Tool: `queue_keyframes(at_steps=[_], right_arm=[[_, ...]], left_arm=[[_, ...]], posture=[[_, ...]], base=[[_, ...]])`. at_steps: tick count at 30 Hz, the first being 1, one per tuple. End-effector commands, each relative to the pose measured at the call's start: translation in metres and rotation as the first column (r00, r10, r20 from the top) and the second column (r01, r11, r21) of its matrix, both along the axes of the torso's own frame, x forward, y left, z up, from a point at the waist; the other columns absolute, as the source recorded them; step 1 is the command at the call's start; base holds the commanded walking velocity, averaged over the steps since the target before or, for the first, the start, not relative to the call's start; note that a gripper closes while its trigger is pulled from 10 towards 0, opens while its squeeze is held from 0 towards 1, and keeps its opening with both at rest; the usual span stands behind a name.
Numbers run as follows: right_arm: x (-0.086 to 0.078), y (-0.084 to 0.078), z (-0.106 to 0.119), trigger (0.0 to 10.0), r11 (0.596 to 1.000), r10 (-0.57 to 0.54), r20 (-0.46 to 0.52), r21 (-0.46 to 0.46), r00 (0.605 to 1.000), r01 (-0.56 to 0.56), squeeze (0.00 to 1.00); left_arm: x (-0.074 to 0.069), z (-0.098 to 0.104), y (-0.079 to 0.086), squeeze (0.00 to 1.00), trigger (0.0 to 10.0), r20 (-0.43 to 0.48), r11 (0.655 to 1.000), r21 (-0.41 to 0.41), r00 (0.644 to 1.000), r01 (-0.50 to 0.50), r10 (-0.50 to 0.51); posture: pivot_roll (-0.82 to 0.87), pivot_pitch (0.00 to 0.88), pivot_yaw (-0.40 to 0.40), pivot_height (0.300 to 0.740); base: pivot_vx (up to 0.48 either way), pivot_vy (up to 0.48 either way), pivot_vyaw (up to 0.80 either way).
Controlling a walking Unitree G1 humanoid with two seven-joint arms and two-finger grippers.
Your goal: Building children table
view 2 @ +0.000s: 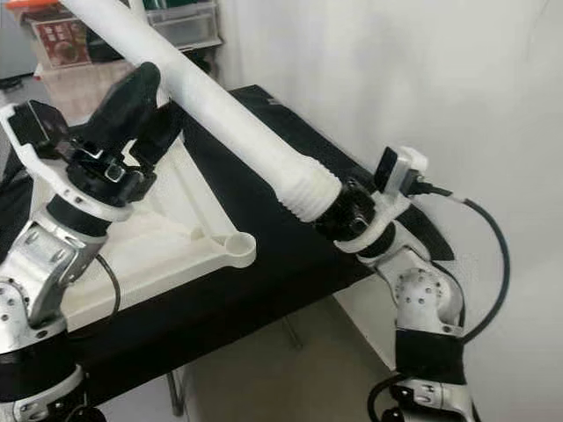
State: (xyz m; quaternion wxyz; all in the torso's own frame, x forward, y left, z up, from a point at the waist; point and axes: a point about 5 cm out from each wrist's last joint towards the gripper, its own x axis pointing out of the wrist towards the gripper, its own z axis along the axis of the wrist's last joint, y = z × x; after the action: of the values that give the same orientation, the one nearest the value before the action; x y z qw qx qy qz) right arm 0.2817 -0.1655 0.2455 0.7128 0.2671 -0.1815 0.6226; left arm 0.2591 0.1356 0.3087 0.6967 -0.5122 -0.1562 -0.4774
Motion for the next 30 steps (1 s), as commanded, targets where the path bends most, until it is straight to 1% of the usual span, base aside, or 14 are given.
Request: queue_keyframes(at_steps=[1,2,5,6,9,10,11,12,14,17,23,27,30], right_arm=[[-0.007,0.007,-0.001,10.0,0.997,0.066,0.029,-0.038,0.997,-0.065,0.0],[-0.009,0.01,-0.003,10.0,0.994,0.088,0.031,-0.068,0.996,-0.086,0.0],[-0.01,0.012,-0.005,10.0,0.991,0.102,0.032,-0.089,0.994,-0.099,0.0],[-0.011,0.013,-0.007,10.0,0.987,0.125,0.035,-0.111,0.992,-0.121,0.0],[-0.011,0.013,-0.007,10.0,0.985,0.13,0.037,-0.116,0.991,-0.125,0.0],[-0.011,0.013,-0.007,10.0,0.985,0.132,0.037,-0.121,0.991,-0.126,0.0],[-0.01,0.012,-0.008,10.0,0.984,0.128,0.037,-0.129,0.991,-0.123,0.0],[-0.01,0.012,-0.008,10.0,0.984,0.128,0.037,-0.129,0.991,-0.123,0.0],[-0.009,0.012,-0.009,10.0,0.984,0.126,0.033,-0.134,0.992,-0.12,0.0],[-0.009,0.012,-0.01,10.0,0.984,0.124,0.029,-0.134,0.992,-0.119,0.0],[-0.008,0.012,-0.013,10.0,0.985,0.107,0.026,-0.14,0.994,-0.102,0.0],[-0.006,0.011,-0.014,10.0,0.987,0.074,0.037,-0.146,0.997,-0.068,0.0],[-0.006,0.011,-0.015,10.0,0.987,0.069,0.039,-0.147,0.997,-0.062,0.0]], left_arm=[[-0.001,0.0,0.002,0.0,10.0,-0.004,1.0,0.002,1.0,0.003,-0.003],[-0.002,0.001,0.002,0.0,10.0,0.0,1.0,0.004,1.0,0.007,-0.007],[-0.002,0.002,0.001,0.0,10.0,0.004,1.0,0.007,1.0,0.011,-0.011],[-0.006,0.004,0.0,0.0,10.0,0.027,0.999,0.013,0.999,0.036,-0.036],[-0.008,0.004,0.0,0.0,10.0,0.034,0.999,0.013,0.998,0.045,-0.045],[-0.011,0.005,-0.001,0.0,3.8,0.05,0.998,0.01,0.997,0.06,-0.061],[-0.019,0.008,-0.002,0.0,0.0,0.097,0.995,-0.006,0.99,0.099,-0.098],[-0.019,0.008,-0.002,0.0,0.0,0.097,0.995,-0.006,0.99,0.099,-0.098],[-0.024,0.01,-0.003,0.0,0.0,0.123,0.992,-0.016,0.985,0.124,-0.122],[-0.025,0.011,-0.003,0.0,0.0,0.127,0.991,-0.02,0.984,0.132,-0.129],[-0.024,0.013,0.0,0.0,0.0,0.124,0.992,-0.031,0.985,0.124,-0.119],[-0.023,0.017,0.005,0.0,0.0,0.131,0.993,-0.042,0.986,0.106,-0.1],[-0.023,0.018,0.007,0.0,0.0,0.137,0.993,-0.049,0.986,0.106,-0.099]], posture=[[-0.06,0.033,0.049,0.74],[-0.06,0.031,0.049,0.74],[-0.06,0.032,0.049,0.74],[-0.06,0.032,0.048,0.74],[-0.06,0.033,0.048,0.74],[-0.06,0.033,0.047,0.74],[-0.06,0.034,0.045,0.74],[-0.06,0.034,0.045,0.74],[-0.06,0.034,0.042,0.74],[-0.06,0.035,0.041,0.74],[-0.06,0.034,0.042,0.74],[-0.06,0.036,0.043,0.74],[-0.06,0.036,0.044,0.74]], base=[[0.0,0.0,0.0],[0.0,0.0,0.0],[0.0,0.0,0.0],[0.0,0.0,0.0],[0.0,0.0,0.0],[0.0,0.0,0.0],[0.0,0.0,0.0],[0.0,0.0,0.0],[0.0,0.0,0.0],[0.0,0.0,0.0],[0.0,0.0,0.0],[0.0,0.0,0.0],[0.0,0.0,0.0]])
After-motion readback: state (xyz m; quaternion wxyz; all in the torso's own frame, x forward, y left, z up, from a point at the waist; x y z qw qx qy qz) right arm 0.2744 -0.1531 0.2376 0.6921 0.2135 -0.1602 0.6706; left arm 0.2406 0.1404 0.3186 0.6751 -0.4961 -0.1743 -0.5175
